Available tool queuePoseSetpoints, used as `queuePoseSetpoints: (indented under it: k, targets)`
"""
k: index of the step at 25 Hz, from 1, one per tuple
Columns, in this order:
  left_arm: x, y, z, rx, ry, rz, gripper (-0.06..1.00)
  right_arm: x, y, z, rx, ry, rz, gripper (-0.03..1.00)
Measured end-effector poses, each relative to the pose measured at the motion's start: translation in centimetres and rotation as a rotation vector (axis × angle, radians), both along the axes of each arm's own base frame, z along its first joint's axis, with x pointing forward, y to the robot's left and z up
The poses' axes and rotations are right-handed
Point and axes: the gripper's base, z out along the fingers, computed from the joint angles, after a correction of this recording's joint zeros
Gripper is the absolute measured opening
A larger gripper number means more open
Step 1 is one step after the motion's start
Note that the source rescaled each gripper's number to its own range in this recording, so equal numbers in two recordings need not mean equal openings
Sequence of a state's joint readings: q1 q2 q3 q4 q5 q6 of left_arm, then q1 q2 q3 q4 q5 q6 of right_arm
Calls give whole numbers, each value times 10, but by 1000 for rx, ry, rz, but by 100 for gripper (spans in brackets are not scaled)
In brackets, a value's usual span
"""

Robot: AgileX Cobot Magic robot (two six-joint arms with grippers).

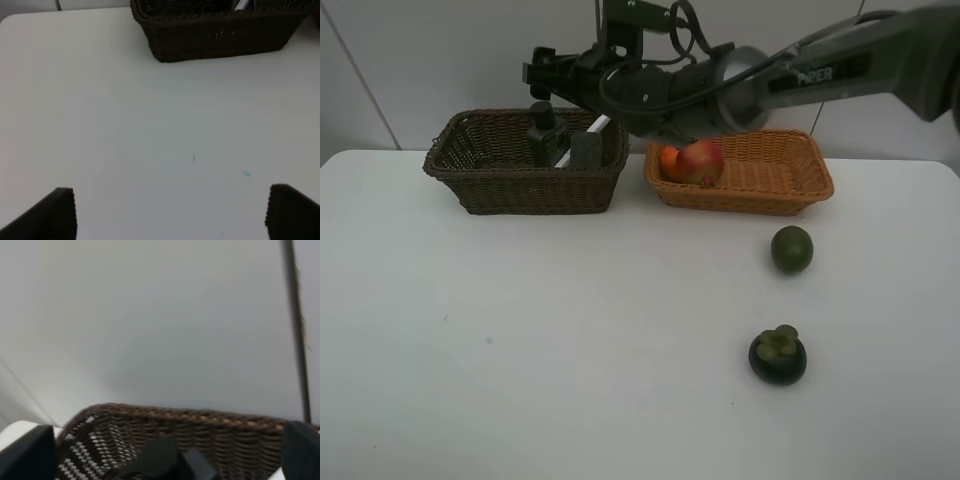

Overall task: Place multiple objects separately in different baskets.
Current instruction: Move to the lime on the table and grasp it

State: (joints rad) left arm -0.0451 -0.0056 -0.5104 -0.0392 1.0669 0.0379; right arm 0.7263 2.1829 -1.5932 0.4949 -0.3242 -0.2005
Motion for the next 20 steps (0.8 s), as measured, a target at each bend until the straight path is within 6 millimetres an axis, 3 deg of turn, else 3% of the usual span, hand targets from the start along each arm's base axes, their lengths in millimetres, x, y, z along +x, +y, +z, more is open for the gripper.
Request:
queuePoseSetpoints:
  k: [5, 9, 13, 16, 20]
  targets:
    - [0, 0, 0, 0, 0, 0, 90, -20, -16, 63, -88, 48, 129, 100]
    - [0, 0, 0, 0, 0, 0, 90, -30, -51, 89, -208, 203, 223, 100]
    - [0, 0, 0, 0, 0, 0, 90, -34, -98, 89, -423, 401, 277, 100]
    - [0, 0, 0, 0, 0, 0, 90, -32, -131, 77, -570, 558, 258, 100]
    - [0, 0, 0, 0, 0, 0, 90, -32, -158, 69, -691, 698, 186, 100]
